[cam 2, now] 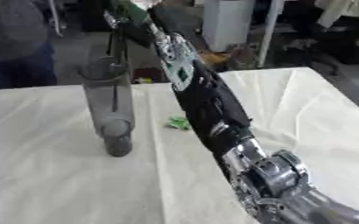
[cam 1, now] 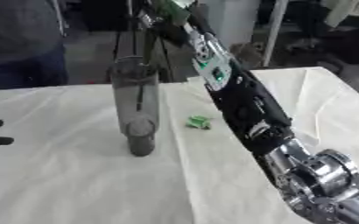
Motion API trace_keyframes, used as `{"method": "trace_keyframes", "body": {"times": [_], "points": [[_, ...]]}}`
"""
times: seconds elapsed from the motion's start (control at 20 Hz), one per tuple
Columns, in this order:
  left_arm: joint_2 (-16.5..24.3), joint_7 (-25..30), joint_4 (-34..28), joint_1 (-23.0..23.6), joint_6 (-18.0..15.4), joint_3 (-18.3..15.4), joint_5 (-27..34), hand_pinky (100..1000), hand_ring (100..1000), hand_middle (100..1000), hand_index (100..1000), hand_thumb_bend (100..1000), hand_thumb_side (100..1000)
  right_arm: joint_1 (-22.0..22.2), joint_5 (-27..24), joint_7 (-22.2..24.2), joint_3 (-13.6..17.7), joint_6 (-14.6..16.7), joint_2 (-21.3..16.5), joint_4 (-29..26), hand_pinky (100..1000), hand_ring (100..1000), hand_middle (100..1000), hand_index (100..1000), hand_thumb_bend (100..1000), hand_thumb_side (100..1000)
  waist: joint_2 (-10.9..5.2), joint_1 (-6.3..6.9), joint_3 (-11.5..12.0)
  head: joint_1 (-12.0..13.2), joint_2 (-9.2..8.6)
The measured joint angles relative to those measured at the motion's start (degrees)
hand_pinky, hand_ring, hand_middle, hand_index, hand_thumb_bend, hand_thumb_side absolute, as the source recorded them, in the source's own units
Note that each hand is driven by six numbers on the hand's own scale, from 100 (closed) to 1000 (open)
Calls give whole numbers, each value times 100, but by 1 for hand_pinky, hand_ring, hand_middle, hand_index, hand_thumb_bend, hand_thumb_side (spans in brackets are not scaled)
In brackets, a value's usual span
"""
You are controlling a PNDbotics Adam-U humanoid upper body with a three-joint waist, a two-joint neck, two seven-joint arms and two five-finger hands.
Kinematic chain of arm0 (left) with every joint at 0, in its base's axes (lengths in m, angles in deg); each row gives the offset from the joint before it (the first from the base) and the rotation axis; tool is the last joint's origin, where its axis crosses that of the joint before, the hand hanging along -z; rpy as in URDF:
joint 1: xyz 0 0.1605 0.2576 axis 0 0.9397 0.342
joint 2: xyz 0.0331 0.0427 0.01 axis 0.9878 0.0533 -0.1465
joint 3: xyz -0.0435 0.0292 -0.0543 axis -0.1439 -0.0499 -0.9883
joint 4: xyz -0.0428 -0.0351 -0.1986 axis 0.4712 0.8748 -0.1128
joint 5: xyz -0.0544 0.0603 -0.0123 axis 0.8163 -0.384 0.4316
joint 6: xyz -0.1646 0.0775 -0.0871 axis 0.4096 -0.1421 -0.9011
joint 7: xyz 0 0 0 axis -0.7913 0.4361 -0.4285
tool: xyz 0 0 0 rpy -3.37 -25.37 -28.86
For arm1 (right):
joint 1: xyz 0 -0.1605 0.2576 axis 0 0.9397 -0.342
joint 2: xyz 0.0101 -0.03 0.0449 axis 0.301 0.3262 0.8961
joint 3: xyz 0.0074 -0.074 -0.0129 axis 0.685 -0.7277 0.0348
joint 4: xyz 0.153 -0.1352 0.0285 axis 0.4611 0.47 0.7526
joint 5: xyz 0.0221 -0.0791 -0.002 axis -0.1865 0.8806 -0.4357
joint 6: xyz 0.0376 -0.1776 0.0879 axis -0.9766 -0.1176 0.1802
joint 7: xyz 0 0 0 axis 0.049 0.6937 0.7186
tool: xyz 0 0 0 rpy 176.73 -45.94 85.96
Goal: Arrange flowers into the vase.
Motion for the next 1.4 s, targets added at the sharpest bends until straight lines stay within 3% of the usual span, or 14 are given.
{"method": "trace_keyframes", "body": {"times": [0.55, 1.4], "points": [[2, -13, 7, 29, 6, -11, -5, 883, 682, 796, 877, 1000, 948, 28, -553, 298, -204, 71, -149, -180, 330, 365, 252, 385, 338, 927, -5, -21, -43, 21, 26], [46, -28, 35, 43, -5, -15, -15, 884, 683, 796, 877, 1000, 949, 280, -547, 979, -470, 437, -187, 59, 367, 404, 295, 432, 413, 934, -5, -32, -102, 57, 41]]}}
